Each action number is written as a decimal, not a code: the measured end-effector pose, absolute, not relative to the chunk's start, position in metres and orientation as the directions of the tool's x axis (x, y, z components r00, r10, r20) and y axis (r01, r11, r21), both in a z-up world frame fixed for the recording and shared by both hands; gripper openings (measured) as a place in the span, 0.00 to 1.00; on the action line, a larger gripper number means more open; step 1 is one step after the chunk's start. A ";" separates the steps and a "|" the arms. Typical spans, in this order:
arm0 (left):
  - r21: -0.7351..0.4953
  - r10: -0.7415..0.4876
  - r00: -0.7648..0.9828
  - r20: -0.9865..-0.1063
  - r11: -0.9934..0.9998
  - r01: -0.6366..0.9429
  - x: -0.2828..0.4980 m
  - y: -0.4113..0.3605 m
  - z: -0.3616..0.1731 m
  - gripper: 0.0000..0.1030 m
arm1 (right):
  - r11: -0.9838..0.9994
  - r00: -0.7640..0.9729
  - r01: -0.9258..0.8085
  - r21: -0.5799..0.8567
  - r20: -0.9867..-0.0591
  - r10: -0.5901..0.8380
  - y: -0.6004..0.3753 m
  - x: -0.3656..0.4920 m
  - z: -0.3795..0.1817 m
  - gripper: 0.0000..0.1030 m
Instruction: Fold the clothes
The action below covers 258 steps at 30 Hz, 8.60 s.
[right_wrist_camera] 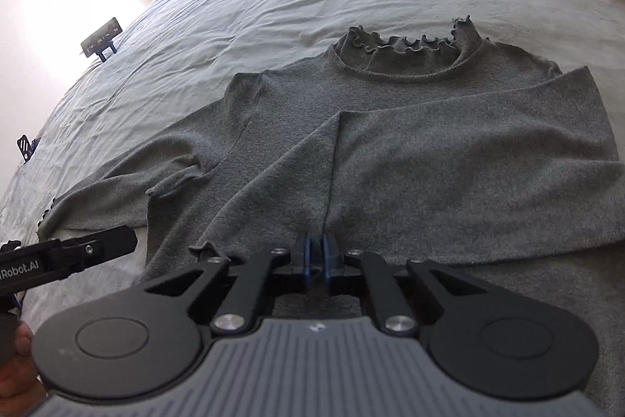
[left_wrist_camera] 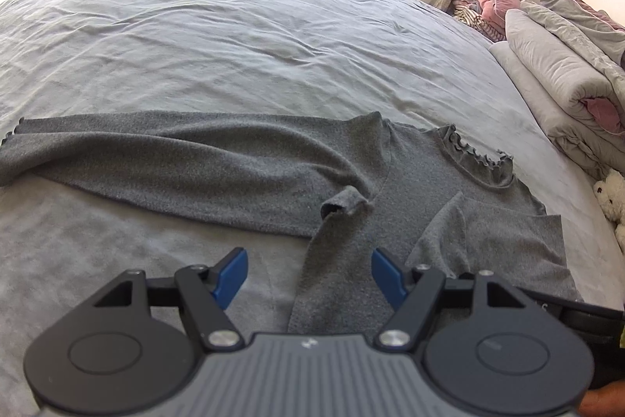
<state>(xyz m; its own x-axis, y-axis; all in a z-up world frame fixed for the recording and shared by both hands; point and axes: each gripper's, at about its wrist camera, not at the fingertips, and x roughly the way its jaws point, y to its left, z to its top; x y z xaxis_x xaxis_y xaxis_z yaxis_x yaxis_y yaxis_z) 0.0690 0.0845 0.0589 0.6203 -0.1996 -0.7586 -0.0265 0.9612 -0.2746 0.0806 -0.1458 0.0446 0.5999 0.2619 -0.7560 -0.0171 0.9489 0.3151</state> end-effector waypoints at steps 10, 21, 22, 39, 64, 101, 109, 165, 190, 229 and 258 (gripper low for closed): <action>-0.316 -0.202 0.633 -0.747 0.946 -0.071 0.073 0.102 0.065 0.69 | 0.910 0.665 -0.068 0.408 -0.662 0.346 -0.131 0.123 0.076 0.04; -0.324 -0.205 0.637 -0.743 0.943 -0.075 0.075 0.107 0.066 0.69 | 0.889 0.688 -0.098 0.448 -0.615 0.386 -0.146 0.130 0.076 0.45; -0.324 -0.205 0.637 -0.743 0.943 -0.074 0.075 0.107 0.066 0.69 | 0.900 0.702 -0.090 0.427 -0.614 0.362 -0.156 0.125 0.080 0.45; -0.289 -0.197 0.642 -0.741 0.956 -0.040 0.076 0.094 0.063 0.69 | 0.965 0.717 0.017 0.261 -0.676 0.170 -0.347 0.038 0.059 0.46; -0.245 -0.171 0.620 -0.766 0.969 -0.035 0.080 0.087 0.052 0.69 | 0.975 0.702 0.087 0.203 -0.707 0.084 -0.347 0.120 0.043 0.68; -0.231 -0.149 0.623 -0.768 0.971 -0.053 0.084 0.091 0.050 0.69 | 0.994 0.733 0.078 -0.077 -0.671 -0.110 -0.325 0.143 0.025 0.03; -0.237 -0.153 0.612 -0.775 0.970 -0.057 0.084 0.092 0.050 0.69 | 0.996 0.766 0.088 0.016 -0.640 -0.058 -0.334 0.088 0.053 0.40; -0.273 -0.168 0.545 -0.821 0.955 -0.116 0.087 0.105 0.045 0.69 | 0.894 0.798 -0.360 -0.267 -0.584 0.147 -0.111 0.170 0.039 0.48; -0.303 -0.175 0.558 -0.811 0.942 -0.146 0.088 0.113 0.050 0.69 | 0.864 0.665 -0.502 0.035 -0.623 0.412 -0.088 0.120 0.039 0.02; -0.298 -0.177 0.561 -0.809 0.946 -0.131 0.088 0.110 0.049 0.69 | 0.945 0.689 0.115 0.305 -0.710 0.145 -0.358 0.021 0.019 0.06; -0.297 -0.180 0.547 -0.817 0.946 -0.132 0.089 0.110 0.046 0.69 | 0.970 0.730 0.173 -0.169 -0.640 -0.242 -0.308 0.138 0.015 0.03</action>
<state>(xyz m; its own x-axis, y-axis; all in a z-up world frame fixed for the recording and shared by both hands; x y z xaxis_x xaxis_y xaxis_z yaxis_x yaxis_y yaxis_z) 0.0888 0.1096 0.0463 0.5472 -0.1803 -0.8173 -0.1324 0.9456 -0.2972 0.1376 -0.3081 0.0149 0.7297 -0.2416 -0.6397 0.1731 0.9703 -0.1691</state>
